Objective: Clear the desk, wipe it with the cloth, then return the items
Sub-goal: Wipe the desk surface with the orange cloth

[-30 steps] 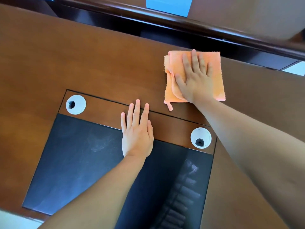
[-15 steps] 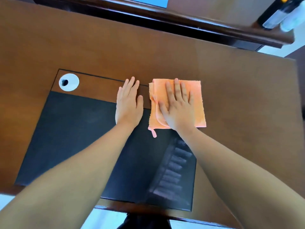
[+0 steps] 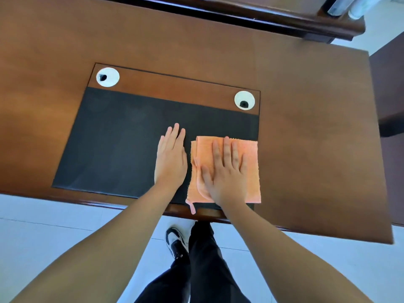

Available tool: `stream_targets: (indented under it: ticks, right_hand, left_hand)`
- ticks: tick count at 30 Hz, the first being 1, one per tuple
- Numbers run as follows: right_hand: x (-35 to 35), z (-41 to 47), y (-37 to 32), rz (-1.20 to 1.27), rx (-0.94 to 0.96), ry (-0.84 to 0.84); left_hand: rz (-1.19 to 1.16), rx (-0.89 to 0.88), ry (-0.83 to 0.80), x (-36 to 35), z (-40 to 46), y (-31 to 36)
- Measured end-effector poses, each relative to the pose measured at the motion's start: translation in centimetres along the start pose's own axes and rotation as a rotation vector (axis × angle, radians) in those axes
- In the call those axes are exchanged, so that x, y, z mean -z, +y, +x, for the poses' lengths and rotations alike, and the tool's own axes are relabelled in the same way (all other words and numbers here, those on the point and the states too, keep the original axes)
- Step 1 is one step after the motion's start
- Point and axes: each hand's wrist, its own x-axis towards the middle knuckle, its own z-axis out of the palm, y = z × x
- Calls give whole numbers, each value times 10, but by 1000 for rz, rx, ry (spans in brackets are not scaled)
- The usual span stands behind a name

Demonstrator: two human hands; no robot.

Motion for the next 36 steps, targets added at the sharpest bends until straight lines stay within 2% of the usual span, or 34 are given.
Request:
stream_targets:
  ticks: [6,13,29,36]
  right_hand:
    - [-11,-49,3,3,39,19]
    - [-10,-25,20,39,112,13]
    - [33,147,86,30,126,0]
    - [51,249,121,6,148,11]
  left_hand:
    - [-16,9,1,3,-12,5]
    - [87,60,71,4,1,12]
    - [104,27,9,-27,100,79]
    - [162,117,-8,-50,163,117]
